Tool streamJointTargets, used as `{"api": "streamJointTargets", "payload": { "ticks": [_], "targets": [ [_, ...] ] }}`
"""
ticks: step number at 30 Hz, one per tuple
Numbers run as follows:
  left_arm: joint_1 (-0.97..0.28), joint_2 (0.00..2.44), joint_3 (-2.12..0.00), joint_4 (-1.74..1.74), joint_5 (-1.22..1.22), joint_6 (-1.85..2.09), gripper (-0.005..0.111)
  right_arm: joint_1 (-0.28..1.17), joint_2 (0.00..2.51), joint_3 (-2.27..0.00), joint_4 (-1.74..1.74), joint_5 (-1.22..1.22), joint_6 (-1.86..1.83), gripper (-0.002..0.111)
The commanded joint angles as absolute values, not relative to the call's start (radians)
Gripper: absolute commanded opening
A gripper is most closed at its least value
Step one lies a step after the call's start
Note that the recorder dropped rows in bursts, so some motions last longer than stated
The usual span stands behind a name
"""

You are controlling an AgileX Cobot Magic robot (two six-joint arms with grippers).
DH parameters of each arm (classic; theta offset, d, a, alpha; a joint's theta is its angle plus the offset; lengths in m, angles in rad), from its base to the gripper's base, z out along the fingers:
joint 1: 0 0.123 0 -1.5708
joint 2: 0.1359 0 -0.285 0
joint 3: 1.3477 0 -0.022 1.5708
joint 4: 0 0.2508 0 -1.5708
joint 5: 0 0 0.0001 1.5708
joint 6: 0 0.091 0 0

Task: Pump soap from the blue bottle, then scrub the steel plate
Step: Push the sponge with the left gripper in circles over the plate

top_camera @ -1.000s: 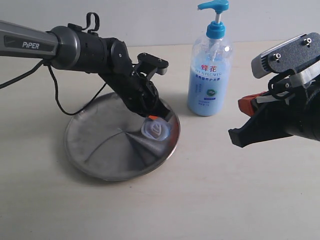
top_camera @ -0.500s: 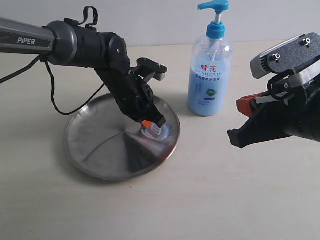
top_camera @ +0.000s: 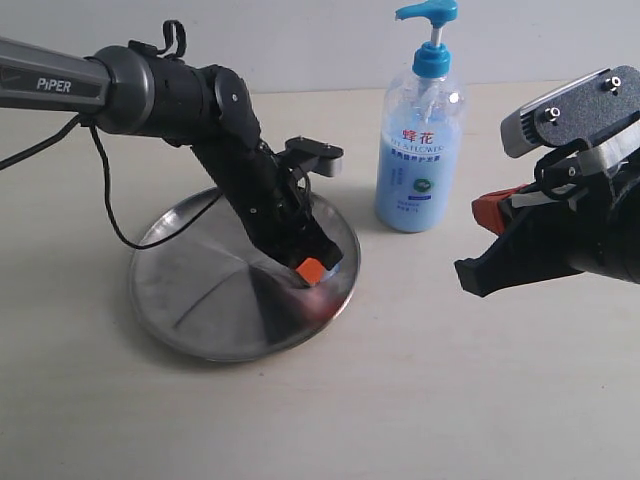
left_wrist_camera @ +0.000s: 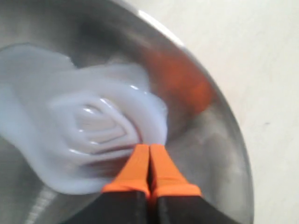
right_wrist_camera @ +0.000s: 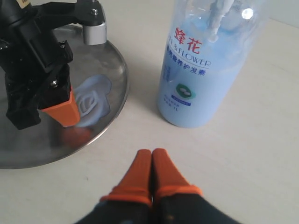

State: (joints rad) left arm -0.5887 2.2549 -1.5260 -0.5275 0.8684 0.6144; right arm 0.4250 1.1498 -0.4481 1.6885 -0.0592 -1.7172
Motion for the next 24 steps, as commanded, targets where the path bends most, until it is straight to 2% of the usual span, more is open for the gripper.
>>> {"api": "streamJointTargets", "payload": {
  "ticks": [1,24],
  "targets": [
    [-0.595,2.296,-1.503,-0.564,0.890,0.657,0.000,0.425,1.143,-0.445,1.682,-0.050,-1.726,0.000],
    [-0.595,2.296,-1.503,-0.596,0.606,0.651,0.000,0.425,1.143,-0.445,1.682,-0.050,-1.726,0.000]
  ]
}}
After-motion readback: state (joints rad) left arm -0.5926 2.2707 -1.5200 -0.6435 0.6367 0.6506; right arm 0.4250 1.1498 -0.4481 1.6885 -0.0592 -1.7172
